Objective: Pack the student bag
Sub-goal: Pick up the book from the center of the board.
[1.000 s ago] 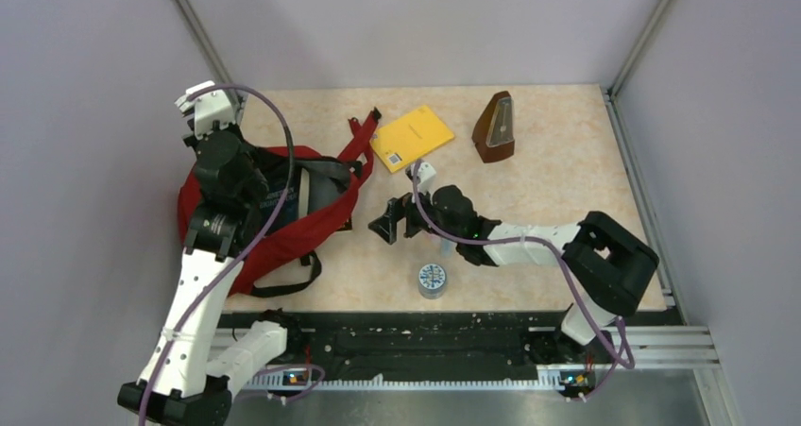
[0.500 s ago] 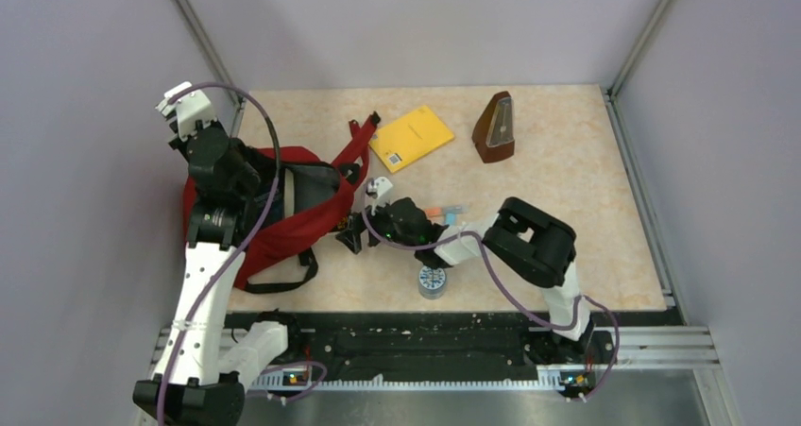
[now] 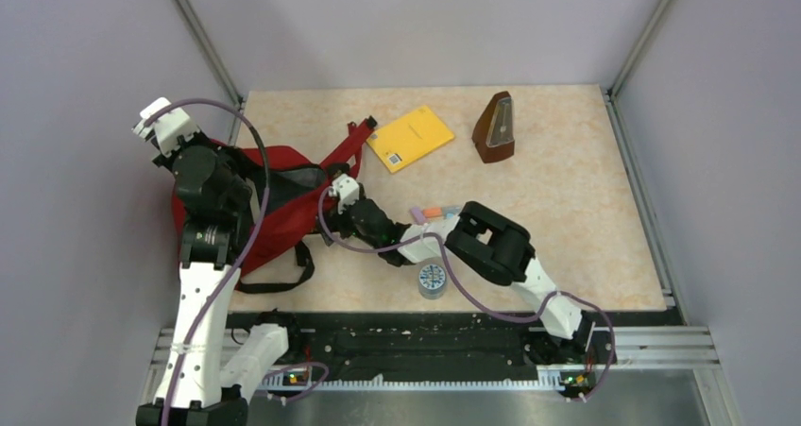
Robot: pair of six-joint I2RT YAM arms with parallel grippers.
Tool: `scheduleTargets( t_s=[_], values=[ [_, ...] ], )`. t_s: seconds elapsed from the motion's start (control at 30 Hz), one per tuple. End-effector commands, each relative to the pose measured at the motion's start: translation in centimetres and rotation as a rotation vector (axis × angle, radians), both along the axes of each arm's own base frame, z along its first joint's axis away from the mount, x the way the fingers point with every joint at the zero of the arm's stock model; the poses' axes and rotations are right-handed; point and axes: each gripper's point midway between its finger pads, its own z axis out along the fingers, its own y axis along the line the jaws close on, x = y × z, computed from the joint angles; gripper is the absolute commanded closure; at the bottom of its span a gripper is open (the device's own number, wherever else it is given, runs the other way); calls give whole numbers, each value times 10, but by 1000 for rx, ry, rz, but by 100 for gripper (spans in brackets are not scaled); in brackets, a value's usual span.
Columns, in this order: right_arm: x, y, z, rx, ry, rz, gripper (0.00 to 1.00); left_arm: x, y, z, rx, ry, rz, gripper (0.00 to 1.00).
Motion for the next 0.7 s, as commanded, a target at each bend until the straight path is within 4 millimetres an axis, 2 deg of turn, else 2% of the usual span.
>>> scheduleTargets(
  t_s=[0.0, 0.13, 0.27, 0.43, 0.57, 0.67],
  values=[
    [13, 4, -8, -95, -72, -114, 5, -34, 3, 66, -23, -323, 3, 100],
    [14, -18, -39, -198, -29, -183, 7, -36, 3, 67, -16, -320, 1, 100],
    [9, -41, -41, -252, 2, -218, 10, -33, 1, 64, -23, -316, -20, 100],
    [10, -75, -65, -305, 109, -237, 16, -28, -2, 60, -29, -303, -42, 100],
    [12, -99, -69, -320, 142, -267, 20, -26, -3, 58, -26, -292, -49, 100],
    [10, -105, -60, -302, 137, -262, 19, -24, -4, 55, -26, -285, -52, 100]
  ],
)
